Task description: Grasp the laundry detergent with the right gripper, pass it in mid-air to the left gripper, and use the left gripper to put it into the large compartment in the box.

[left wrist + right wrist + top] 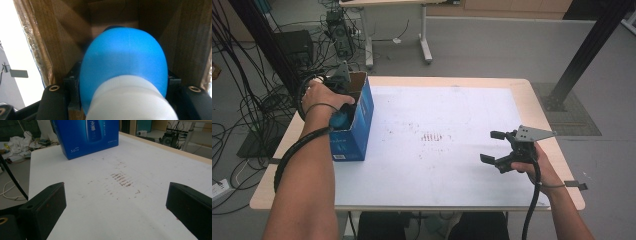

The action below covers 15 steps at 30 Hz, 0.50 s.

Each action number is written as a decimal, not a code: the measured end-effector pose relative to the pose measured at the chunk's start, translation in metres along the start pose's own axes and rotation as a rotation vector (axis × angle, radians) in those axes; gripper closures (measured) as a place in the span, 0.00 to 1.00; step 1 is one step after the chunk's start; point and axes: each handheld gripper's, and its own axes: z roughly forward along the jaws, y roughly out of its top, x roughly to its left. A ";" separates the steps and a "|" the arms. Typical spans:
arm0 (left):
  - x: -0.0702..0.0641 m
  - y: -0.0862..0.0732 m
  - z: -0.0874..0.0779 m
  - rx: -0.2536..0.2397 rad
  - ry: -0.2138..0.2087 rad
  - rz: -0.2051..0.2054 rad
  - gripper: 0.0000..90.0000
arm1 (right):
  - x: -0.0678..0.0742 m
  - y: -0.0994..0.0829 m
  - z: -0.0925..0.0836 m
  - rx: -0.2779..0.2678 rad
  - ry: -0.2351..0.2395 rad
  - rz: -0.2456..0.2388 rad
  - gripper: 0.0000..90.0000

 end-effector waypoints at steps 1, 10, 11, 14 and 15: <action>0.000 0.000 0.000 0.000 0.000 0.000 0.42 | 0.000 0.000 0.000 -0.001 0.001 0.000 0.03; 0.000 0.001 0.000 0.001 0.002 -0.001 0.42 | -0.001 -0.002 -0.003 -0.005 -0.002 0.001 0.03; 0.000 0.001 0.000 0.001 0.002 -0.001 0.42 | -0.001 -0.001 -0.003 -0.005 -0.003 0.002 0.03; 0.001 0.000 0.000 0.001 -0.003 -0.001 0.42 | -0.002 -0.002 -0.003 -0.005 -0.003 0.003 0.03; 0.001 0.000 0.000 0.001 -0.003 -0.001 0.42 | -0.002 -0.002 -0.003 -0.005 -0.003 0.003 0.03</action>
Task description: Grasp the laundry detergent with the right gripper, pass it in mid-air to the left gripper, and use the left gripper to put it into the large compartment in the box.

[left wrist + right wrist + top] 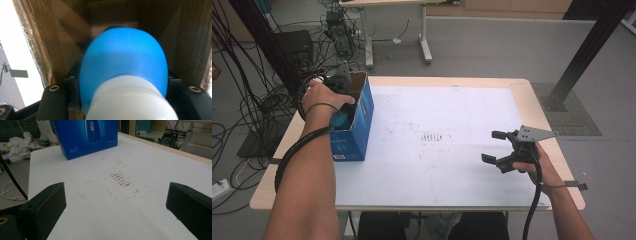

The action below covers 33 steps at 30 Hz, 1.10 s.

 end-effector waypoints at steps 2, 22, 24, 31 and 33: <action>0.001 0.000 0.000 0.000 0.000 -0.003 0.42 | 0.000 0.000 0.000 0.001 0.001 0.000 0.03; 0.001 -0.001 0.000 0.001 -0.002 -0.003 0.42 | -0.001 -0.002 -0.002 -0.001 -0.003 0.003 0.03; 0.002 -0.001 0.000 -0.001 -0.004 -0.005 0.42 | -0.001 -0.002 -0.002 -0.003 -0.001 0.003 0.03; 0.001 -0.001 0.000 -0.001 -0.002 -0.005 0.42 | -0.001 -0.002 0.000 -0.001 0.002 0.002 0.03; 0.001 -0.001 0.000 0.000 -0.002 -0.005 0.42 | -0.001 -0.001 0.000 0.000 0.003 0.005 0.03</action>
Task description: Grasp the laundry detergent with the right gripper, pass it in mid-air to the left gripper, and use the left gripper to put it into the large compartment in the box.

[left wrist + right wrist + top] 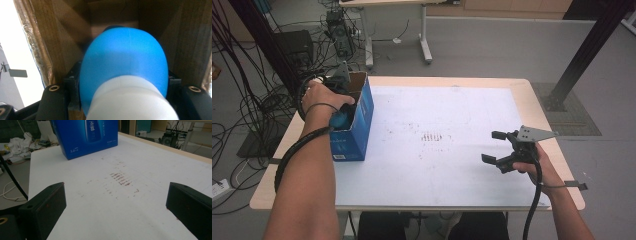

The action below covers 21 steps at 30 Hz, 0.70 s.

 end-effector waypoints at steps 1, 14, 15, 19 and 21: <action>0.000 0.000 0.000 -0.001 0.000 0.000 0.42 | 0.000 0.000 0.000 0.000 0.000 -0.001 0.03; -0.002 -0.001 0.000 -0.002 0.005 -0.001 0.42 | 0.000 0.001 0.000 -0.001 0.003 -0.002 0.03; -0.002 -0.001 0.000 -0.002 0.005 0.000 0.42 | -0.001 0.001 0.000 -0.001 0.003 -0.002 0.03; -0.002 -0.001 0.000 -0.001 0.005 0.001 0.42 | -0.001 0.001 0.000 -0.001 0.003 -0.002 0.03; -0.003 -0.001 0.000 -0.002 0.007 0.000 0.42 | -0.001 0.001 0.000 -0.002 0.002 -0.002 0.03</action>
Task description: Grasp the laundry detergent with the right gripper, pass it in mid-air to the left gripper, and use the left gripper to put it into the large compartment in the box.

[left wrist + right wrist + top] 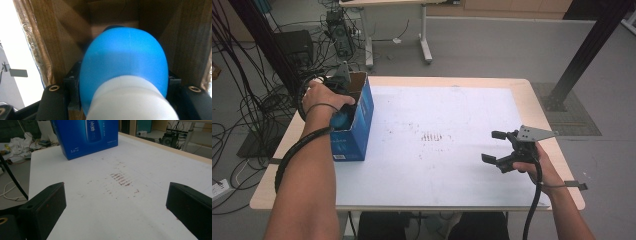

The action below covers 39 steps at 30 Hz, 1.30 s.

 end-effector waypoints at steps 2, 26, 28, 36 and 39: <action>0.000 0.000 0.000 0.001 0.000 0.000 0.42 | 0.000 0.000 0.000 -0.001 0.001 0.000 0.03; 0.005 -0.002 0.000 -0.004 -0.022 -0.016 0.41 | 0.000 -0.001 0.003 -0.001 0.006 -0.001 0.03; 0.005 -0.002 0.000 -0.004 -0.025 -0.018 0.41 | 0.000 -0.002 0.003 -0.002 0.007 0.002 0.03; 0.011 -0.002 0.000 0.001 -0.047 -0.038 0.37 | 0.000 -0.002 0.002 -0.003 0.006 0.001 0.03; 0.011 -0.004 -0.003 -0.006 -0.049 -0.040 0.36 | 0.000 -0.002 0.002 0.001 0.005 0.002 0.03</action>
